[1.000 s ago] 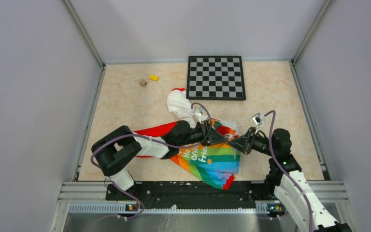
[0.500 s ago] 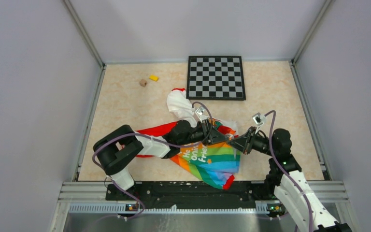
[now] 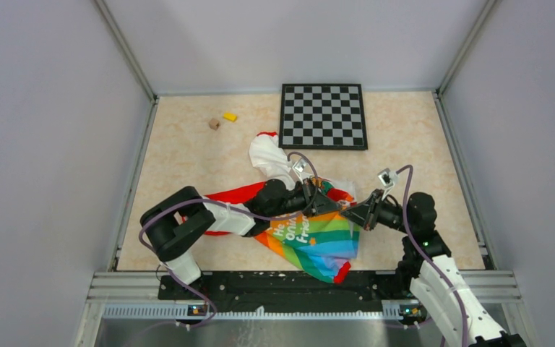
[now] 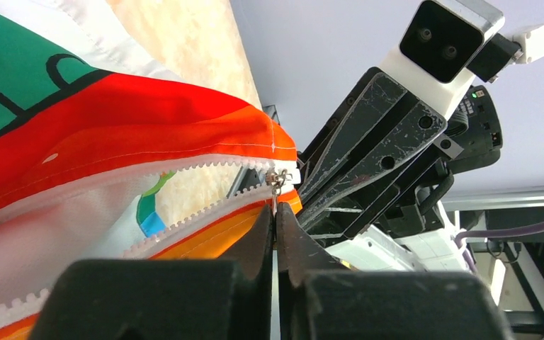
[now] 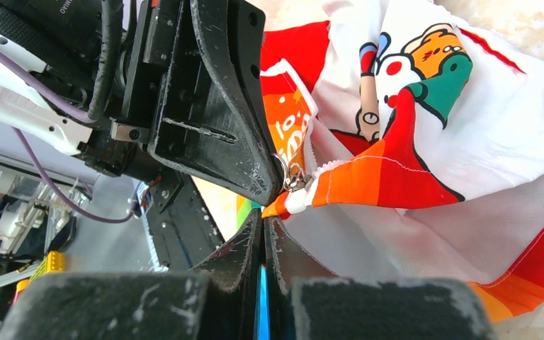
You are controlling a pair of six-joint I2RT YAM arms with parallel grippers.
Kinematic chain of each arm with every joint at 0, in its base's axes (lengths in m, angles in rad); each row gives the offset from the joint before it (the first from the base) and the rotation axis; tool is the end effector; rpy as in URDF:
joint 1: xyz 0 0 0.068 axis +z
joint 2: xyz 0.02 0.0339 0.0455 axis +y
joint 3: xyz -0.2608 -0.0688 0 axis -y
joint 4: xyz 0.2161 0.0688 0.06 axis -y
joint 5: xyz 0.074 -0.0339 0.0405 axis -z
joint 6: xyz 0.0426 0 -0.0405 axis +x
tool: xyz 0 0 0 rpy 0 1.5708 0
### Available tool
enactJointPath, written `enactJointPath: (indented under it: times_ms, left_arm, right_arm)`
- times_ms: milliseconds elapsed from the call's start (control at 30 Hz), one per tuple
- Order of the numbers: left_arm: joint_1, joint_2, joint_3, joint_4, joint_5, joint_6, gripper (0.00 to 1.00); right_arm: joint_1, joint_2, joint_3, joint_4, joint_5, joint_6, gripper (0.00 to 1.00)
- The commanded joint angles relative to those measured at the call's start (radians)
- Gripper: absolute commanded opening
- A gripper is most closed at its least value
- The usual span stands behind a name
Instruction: Zip up the jacket
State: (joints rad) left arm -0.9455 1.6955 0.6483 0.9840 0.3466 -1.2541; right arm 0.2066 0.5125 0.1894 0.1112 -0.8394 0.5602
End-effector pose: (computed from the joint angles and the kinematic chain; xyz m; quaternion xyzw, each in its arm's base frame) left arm 0.1793 -0.2730 0.2079 0.0062 0.7278 -0.6578 0.1939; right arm 0.1078 0.0550 0.2081 -0.1271 0.7444 0.5086 0.4136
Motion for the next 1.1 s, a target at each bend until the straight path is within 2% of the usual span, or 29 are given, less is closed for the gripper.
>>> enactJointPath:
  times_ms: [0, 233, 333, 500, 633, 733, 933, 1067]
  left_arm:
    - [-0.006, -0.048, 0.03, -0.043, -0.027, 0.068, 0.0]
    - [-0.003, -0.135, 0.022, -0.278, -0.116, 0.137, 0.0]
    - [-0.002, -0.167, 0.028, -0.342, -0.144, 0.172, 0.0]
    - [-0.002, -0.179, 0.026, -0.337, -0.139, 0.207, 0.0]
    - [0.003, -0.12, 0.053, -0.297, -0.058, 0.217, 0.0]
    - [0.004, -0.078, 0.066, -0.239, -0.003, 0.19, 0.0]
    - [0.003, -0.072, 0.06, -0.212, 0.005, 0.172, 0.0]
    - [0.004, -0.073, 0.056, -0.205, 0.008, 0.166, 0.0]
  right_arm:
    - [-0.001, -0.007, 0.001, 0.012, -0.002, -0.014, 0.0]
    - [-0.001, -0.096, 0.033, -0.158, 0.183, -0.014, 0.0]
    - [-0.002, -0.106, 0.023, -0.173, 0.216, 0.019, 0.0]
    - [-0.001, -0.13, 0.026, -0.198, 0.242, 0.03, 0.0]
    - [-0.002, -0.117, 0.007, -0.052, 0.116, 0.059, 0.0]
    - [-0.002, -0.069, 0.023, -0.067, 0.097, 0.007, 0.0]
    - [-0.002, -0.041, 0.047, -0.108, 0.134, -0.061, 0.0]
    - [-0.002, -0.001, 0.041, -0.084, 0.133, -0.066, 0.06]
